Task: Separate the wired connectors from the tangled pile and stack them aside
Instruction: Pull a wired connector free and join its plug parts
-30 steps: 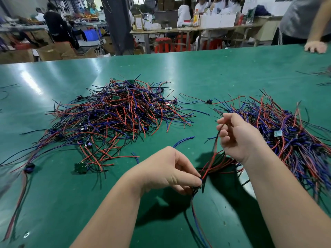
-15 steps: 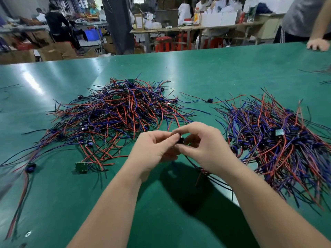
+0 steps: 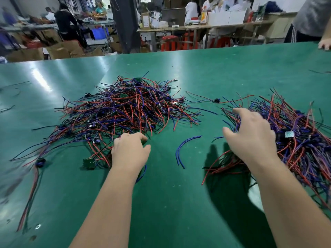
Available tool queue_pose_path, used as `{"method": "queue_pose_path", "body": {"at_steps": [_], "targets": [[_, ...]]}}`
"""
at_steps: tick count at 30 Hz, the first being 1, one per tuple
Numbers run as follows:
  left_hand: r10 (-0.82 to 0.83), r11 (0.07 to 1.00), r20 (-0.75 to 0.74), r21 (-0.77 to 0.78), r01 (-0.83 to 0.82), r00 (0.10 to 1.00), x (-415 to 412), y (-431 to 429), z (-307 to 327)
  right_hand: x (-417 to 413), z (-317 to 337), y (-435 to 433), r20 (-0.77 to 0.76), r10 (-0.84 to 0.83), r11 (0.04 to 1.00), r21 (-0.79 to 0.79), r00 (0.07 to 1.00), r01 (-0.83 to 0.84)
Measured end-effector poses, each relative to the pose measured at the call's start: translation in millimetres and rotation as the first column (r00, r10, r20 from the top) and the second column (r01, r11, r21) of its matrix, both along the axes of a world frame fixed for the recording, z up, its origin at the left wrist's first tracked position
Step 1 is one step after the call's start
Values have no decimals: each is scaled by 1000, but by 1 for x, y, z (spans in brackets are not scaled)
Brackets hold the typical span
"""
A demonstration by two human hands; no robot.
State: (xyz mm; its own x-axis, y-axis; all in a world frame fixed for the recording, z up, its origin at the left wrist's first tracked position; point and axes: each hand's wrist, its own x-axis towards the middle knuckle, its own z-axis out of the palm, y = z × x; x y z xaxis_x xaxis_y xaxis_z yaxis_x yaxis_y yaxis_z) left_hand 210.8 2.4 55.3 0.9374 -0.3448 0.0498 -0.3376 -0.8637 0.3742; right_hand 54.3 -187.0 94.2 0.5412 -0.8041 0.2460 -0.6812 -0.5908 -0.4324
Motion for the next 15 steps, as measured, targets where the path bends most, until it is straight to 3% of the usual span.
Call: {"method": "queue_pose_path", "body": {"at_steps": [5, 8, 10, 12, 15], "targets": [[-9, 976, 31, -215, 16, 999, 6, 4, 0, 8, -9, 15, -10, 150, 986, 76, 989, -149], [23, 902, 31, -432, -7, 999, 2, 1, 6, 11, -11, 17, 84, 220, 972, 62, 972, -226], [-12, 743, -35, -669, -14, 999, -1, -3, 13, 12, -12, 21, 232, 272, 952, 78, 934, -297], [-124, 487, -152, -870, -73, 981, -8, -7, 23, 15, -11, 26, 367, 295, 911, 172, 882, -376], [-410, 75, -289, -956, -284, 865, -19, -9, 40, 17, -9, 32, 508, 285, 780, 371, 813, -505]]}}
